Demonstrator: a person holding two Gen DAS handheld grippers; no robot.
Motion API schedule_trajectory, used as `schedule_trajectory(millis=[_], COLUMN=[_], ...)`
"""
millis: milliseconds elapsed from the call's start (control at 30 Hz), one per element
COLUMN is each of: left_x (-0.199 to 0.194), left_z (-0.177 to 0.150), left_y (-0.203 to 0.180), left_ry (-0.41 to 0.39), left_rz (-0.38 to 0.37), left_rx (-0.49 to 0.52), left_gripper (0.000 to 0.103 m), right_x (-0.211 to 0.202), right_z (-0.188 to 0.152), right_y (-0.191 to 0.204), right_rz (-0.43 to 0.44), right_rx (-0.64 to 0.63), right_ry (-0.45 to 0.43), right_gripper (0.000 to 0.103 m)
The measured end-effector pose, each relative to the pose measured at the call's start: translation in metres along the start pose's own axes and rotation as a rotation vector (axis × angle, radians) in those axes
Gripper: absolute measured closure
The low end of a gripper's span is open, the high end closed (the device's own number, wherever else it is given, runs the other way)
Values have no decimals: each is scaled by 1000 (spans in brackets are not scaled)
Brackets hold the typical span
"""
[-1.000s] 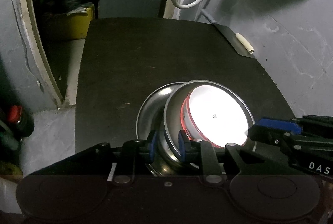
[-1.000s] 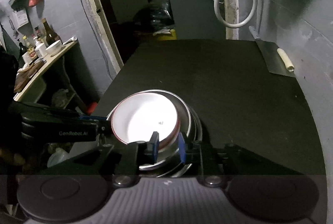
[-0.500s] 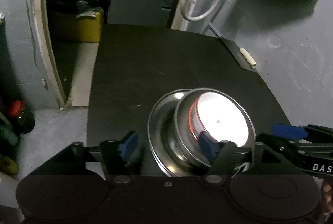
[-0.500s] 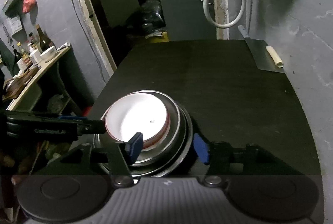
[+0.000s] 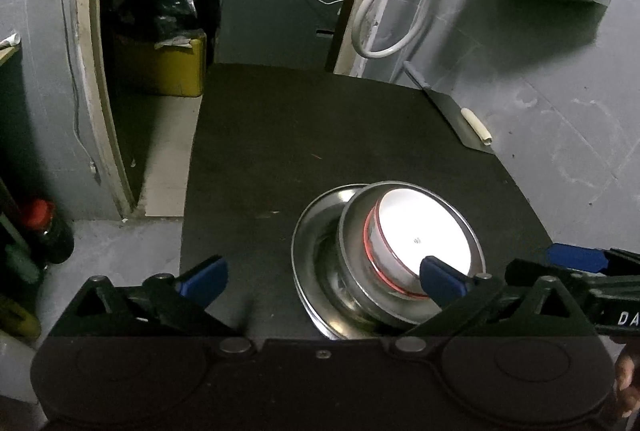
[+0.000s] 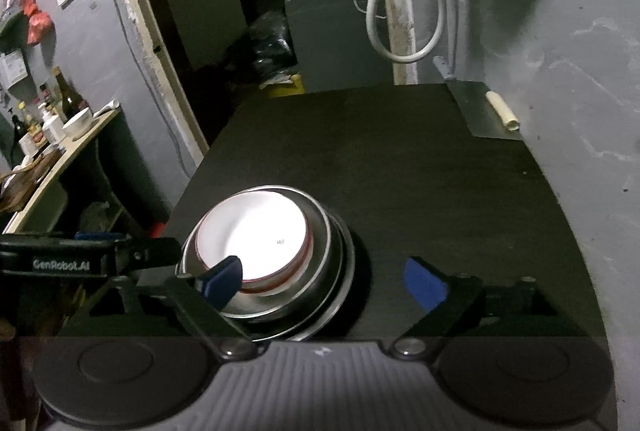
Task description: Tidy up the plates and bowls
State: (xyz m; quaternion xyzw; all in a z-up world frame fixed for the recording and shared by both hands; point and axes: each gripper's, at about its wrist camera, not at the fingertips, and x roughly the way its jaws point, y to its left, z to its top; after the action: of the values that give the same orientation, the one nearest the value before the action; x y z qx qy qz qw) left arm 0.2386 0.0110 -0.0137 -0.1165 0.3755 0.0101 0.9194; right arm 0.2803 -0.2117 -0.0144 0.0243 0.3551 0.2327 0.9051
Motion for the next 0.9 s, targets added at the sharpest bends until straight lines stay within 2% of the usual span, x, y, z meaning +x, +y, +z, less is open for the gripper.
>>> schedule_trajectory(millis=[233,900], left_x=[-16,-74], left_z=[-5,-32], left_y=[3,15], left_ry=[-18,-79], left_rz=[0,-57], left_rx=[5,58], left_gripper=[1,1], right_x=[-12,-64], right_z=[-4,-36], right_y=[4,43], right_rz=[-22,-100], right_rx=[29,55], right_ry=[-22,-83], right_gripper=[0,0])
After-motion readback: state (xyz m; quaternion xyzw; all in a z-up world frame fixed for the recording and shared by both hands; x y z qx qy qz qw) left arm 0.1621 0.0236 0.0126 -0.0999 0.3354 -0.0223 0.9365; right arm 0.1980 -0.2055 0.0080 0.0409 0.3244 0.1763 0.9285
